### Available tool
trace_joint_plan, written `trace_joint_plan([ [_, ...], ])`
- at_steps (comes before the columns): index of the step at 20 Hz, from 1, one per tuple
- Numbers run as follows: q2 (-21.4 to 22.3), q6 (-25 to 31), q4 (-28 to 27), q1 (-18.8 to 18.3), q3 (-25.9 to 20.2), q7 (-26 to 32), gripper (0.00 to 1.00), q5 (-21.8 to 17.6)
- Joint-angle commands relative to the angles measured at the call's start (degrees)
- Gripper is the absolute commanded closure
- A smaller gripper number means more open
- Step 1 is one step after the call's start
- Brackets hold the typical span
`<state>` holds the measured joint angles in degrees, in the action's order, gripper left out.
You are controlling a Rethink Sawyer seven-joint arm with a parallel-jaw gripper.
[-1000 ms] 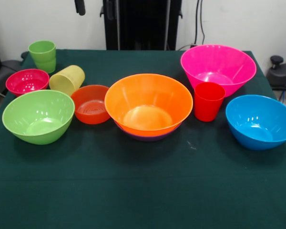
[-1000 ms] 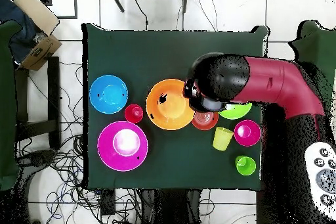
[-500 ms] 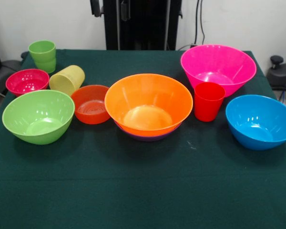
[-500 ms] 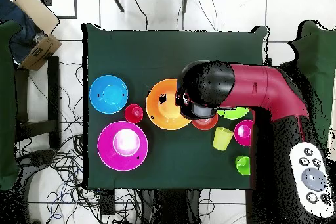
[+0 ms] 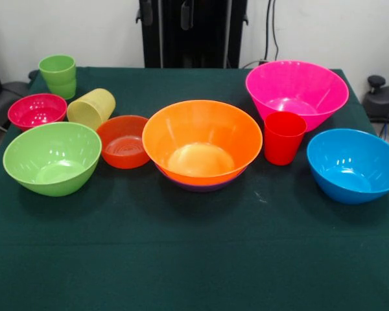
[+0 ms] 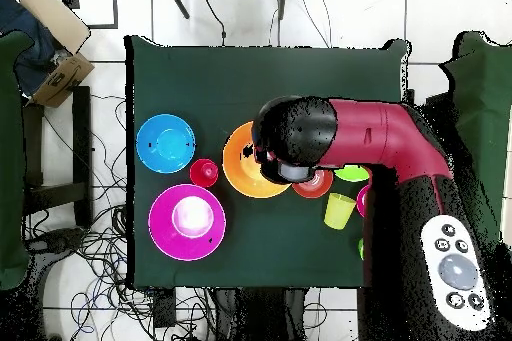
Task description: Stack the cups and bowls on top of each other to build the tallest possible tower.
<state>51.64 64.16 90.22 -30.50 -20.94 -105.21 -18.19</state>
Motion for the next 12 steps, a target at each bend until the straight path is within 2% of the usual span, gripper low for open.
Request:
trace_joint_plan([
  [1,-0.84,-5.1,4.94,2.53,2.15,-5.18,0.0,-2.09],
  [12,-1.17,-6.91,4.76,7.49,5.24,-8.79,0.0,-2.14],
])
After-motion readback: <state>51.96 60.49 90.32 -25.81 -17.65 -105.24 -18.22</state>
